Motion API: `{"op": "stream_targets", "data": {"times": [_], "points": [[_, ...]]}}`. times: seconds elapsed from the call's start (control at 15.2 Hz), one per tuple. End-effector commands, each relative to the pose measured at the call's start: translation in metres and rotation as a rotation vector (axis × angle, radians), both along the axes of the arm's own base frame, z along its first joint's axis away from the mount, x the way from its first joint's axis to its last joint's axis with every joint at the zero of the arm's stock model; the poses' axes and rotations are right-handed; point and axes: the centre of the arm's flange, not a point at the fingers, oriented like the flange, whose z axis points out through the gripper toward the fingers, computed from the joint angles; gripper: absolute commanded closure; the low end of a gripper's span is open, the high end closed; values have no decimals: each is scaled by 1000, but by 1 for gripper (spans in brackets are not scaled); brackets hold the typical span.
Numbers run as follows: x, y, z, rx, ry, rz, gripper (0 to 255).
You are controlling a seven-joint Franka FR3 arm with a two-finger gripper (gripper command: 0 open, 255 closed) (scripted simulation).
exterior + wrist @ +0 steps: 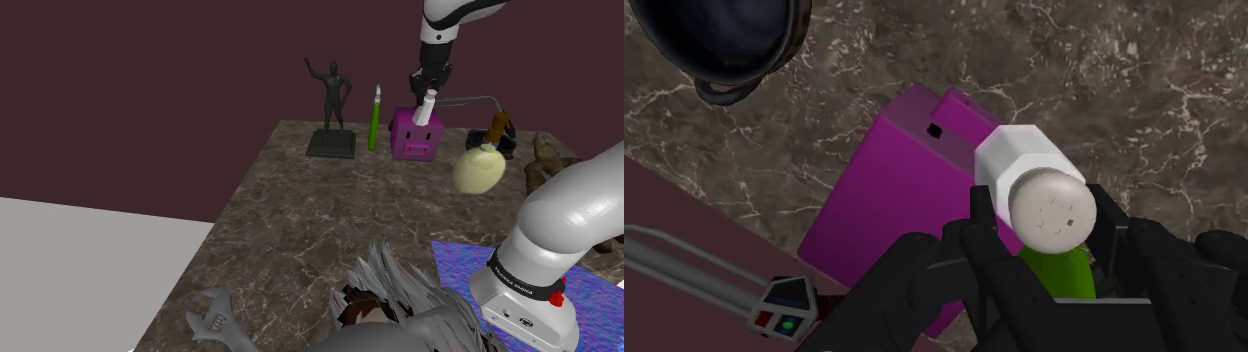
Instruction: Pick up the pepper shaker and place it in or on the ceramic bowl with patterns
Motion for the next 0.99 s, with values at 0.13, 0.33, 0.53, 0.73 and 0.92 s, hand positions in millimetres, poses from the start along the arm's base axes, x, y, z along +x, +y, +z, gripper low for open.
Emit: {"op": "stream_targets", "data": {"times": [0.13, 0.33, 0.53, 0.73, 0.92], "points": [[-33, -42, 5, 0, 0, 1, 255], [-57, -73, 7, 0, 0, 1, 255], [-82, -104, 9, 0, 0, 1, 255], [-107, -135, 12, 0, 0, 1, 255], [-131, -166, 14, 0, 0, 1, 255]]}}
